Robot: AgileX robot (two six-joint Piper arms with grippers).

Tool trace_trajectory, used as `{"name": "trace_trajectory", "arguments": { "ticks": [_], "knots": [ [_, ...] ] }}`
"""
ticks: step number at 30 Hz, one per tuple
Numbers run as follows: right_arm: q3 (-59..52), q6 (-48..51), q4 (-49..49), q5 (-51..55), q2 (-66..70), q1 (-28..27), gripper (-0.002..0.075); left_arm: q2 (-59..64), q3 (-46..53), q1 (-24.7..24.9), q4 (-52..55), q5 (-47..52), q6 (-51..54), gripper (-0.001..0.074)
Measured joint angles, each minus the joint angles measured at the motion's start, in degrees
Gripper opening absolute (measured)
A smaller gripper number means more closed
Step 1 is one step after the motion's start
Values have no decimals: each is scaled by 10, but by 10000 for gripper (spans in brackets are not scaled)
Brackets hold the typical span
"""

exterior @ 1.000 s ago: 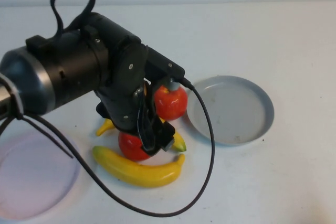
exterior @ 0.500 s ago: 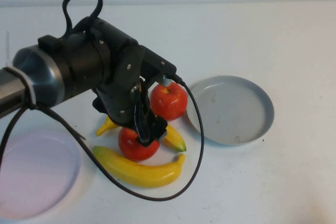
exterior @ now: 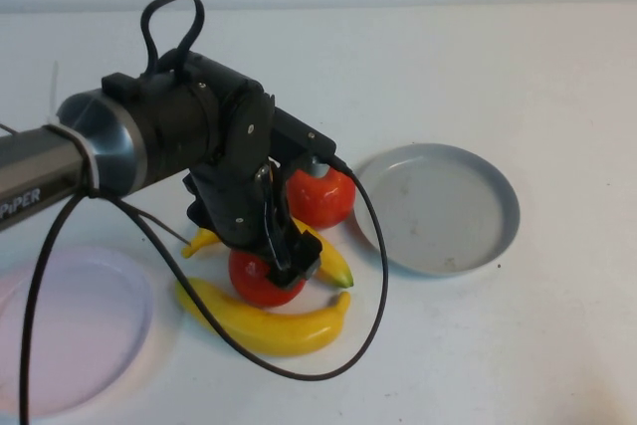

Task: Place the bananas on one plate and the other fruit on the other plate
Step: Put one type of fruit in the left plate

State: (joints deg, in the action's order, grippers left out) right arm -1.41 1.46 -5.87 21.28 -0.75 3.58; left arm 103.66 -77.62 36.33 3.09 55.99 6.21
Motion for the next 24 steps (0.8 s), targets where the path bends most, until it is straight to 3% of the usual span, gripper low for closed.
{"name": "trace_trajectory", "arguments": {
  "ticks": [6, 11, 24],
  "knots": [
    [0, 0, 0, 0, 0, 0, -15, 7, -1, 0, 0, -10, 1, 655],
    [0, 0, 0, 0, 0, 0, -15, 8, -4, 0, 2, -11, 1, 564],
    [0, 0, 0, 0, 0, 0, -15, 8, -6, 0, 12, -13, 4, 560]
  ]
}}
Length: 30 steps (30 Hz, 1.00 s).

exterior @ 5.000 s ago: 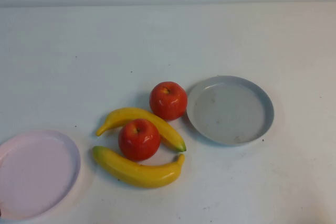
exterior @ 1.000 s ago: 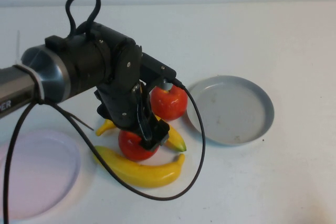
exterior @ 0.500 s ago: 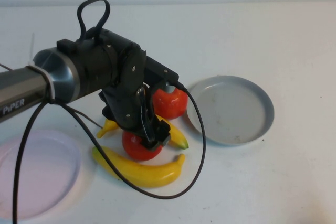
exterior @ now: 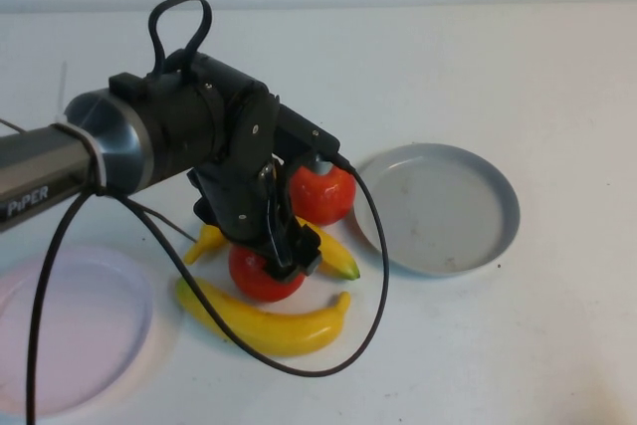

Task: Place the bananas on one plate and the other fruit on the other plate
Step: Put one type of fruit in the left plate

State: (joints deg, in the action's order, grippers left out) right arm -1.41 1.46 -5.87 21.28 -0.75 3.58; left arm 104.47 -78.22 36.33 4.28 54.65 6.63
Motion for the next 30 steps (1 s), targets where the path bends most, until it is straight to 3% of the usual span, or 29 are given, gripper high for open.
{"name": "trace_trajectory", "arguments": {
  "ticks": [8, 15, 16, 18, 20, 26, 30],
  "knots": [
    [0, 0, 0, 0, 0, 0, -15, -15, -92, 0, 9, 130, -6, 553],
    [0, 0, 0, 0, 0, 0, -15, -51, -107, -12, 33, 155, -22, 536],
    [0, 0, 0, 0, 0, 0, -15, -54, -106, -18, 33, 155, -25, 522],
    [0, 0, 0, 0, 0, 0, -15, -59, -93, -33, 38, 155, -26, 374],
    [0, 0, 0, 0, 0, 0, -15, -64, -72, -48, 46, 155, -33, 305],
    [0, 0, 0, 0, 0, 0, -15, -77, 20, -105, 70, 155, -61, 260],
    [0, 0, 0, 0, 0, 0, -15, -83, 37, -117, 67, 153, -66, 256]
  ]
}}
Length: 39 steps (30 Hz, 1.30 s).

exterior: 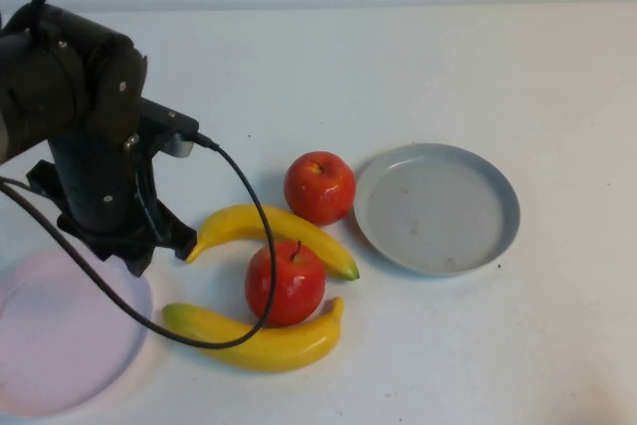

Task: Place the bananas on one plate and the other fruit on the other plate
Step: Put one type of fruit in the left plate

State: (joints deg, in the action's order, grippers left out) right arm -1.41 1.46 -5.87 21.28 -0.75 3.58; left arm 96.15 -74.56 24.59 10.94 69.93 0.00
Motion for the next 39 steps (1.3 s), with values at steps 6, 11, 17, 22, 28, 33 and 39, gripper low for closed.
{"name": "trace_trajectory", "arguments": {
  "ticks": [6, 11, 17, 22, 28, 33, 39],
  "knots": [
    [0, 0, 0, 0, 0, 0, -15, -30, 0, 5, -63, -10, 16, 279],
    [0, 0, 0, 0, 0, 0, -15, -35, 0, 41, -131, -37, 76, 466],
    [0, 0, 0, 0, 0, 0, -15, -35, 0, 108, -150, -104, 159, 645],
    [0, 0, 0, 0, 0, 0, -15, -28, 0, 122, -150, -130, 149, 664],
    [0, 0, 0, 0, 0, 0, -15, -6, 0, 122, -99, -130, 100, 664],
    [0, 0, 0, 0, 0, 0, -15, 6, 0, 122, -35, -130, 63, 664],
    [0, 0, 0, 0, 0, 0, -15, 8, 0, 111, -12, -127, 22, 664]
  ]
}}
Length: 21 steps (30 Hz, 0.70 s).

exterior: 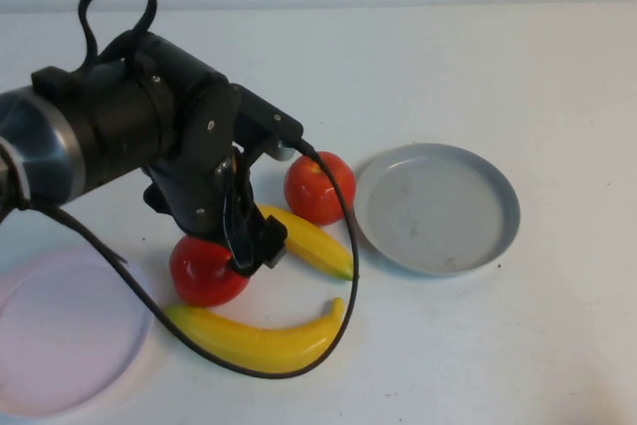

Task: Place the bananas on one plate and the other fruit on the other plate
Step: Put one type of fruit in the left plate

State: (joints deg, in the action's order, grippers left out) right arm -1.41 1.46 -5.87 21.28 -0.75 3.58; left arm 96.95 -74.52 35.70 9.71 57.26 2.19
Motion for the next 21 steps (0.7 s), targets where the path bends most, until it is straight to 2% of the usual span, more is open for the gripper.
{"name": "trace_trajectory", "arguments": {
  "ticks": [5, 21],
  "knots": [
    [0, 0, 0, 0, 0, 0, -15, 15, 0, -23, 7, 2, -10, 664],
    [0, 0, 0, 0, 0, 0, -15, 57, 0, -26, -9, -14, -12, 661]
  ]
}}
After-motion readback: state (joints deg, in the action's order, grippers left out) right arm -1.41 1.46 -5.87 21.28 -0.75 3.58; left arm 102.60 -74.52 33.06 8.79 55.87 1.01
